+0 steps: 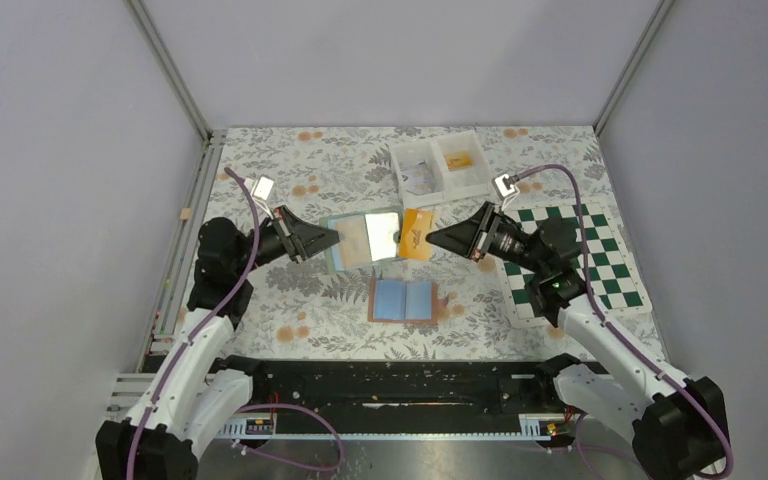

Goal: Take the credit cards out of the card holder
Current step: Place the credit card in the storage box.

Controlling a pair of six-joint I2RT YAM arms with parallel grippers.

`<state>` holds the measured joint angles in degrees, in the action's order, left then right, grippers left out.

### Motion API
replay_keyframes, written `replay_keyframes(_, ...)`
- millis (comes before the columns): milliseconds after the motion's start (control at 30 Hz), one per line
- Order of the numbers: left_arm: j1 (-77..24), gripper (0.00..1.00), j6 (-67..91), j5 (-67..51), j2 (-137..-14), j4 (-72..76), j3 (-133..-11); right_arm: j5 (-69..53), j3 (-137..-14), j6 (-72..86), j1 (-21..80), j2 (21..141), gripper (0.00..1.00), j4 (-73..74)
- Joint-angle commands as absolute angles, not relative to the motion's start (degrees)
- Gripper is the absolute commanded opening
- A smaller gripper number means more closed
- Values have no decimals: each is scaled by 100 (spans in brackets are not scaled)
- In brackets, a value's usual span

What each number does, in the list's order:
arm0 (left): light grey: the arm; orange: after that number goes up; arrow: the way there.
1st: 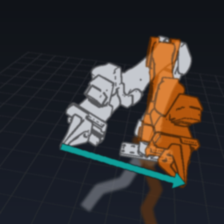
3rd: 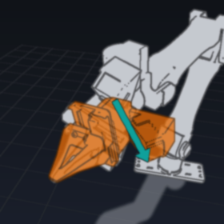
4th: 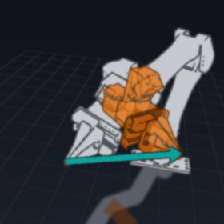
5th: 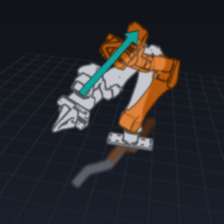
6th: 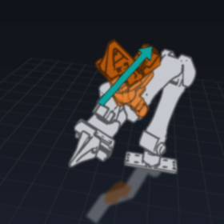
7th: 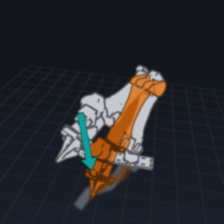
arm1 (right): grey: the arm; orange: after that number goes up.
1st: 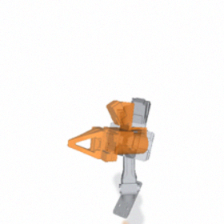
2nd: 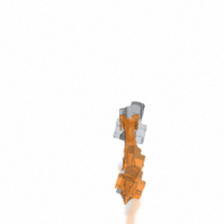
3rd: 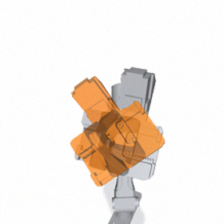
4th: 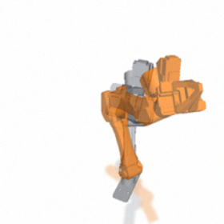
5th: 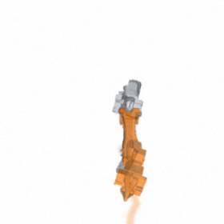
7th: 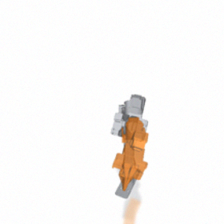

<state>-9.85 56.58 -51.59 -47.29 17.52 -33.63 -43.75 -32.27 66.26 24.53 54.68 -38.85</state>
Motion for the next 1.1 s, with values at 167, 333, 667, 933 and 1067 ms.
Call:
replay_keyframes(167,-942,0,3604,-3529,-4281,-299,-3577,-1396,-4183,5399,2113,6390,0,-2384)
replay_keyframes(333,-1434,0,2723,-2781,-4155,-1053,-3738,207,-4850,5582,2094,7739,0,-2848)
replay_keyframes(667,-2058,0,2326,-2335,-3788,-1045,-3511,2052,-5899,6798,1977,9872,0,-3596)
replay_keyframes(933,-2149,0,2278,-2329,-3905,-1035,-3547,2403,-6937,7347,1845,11122,0,-3155)
replay_keyframes(1067,-2183,0,2253,-2334,-4009,-1050,-3561,2460,-7290,7423,1738,11499,0,-3136)
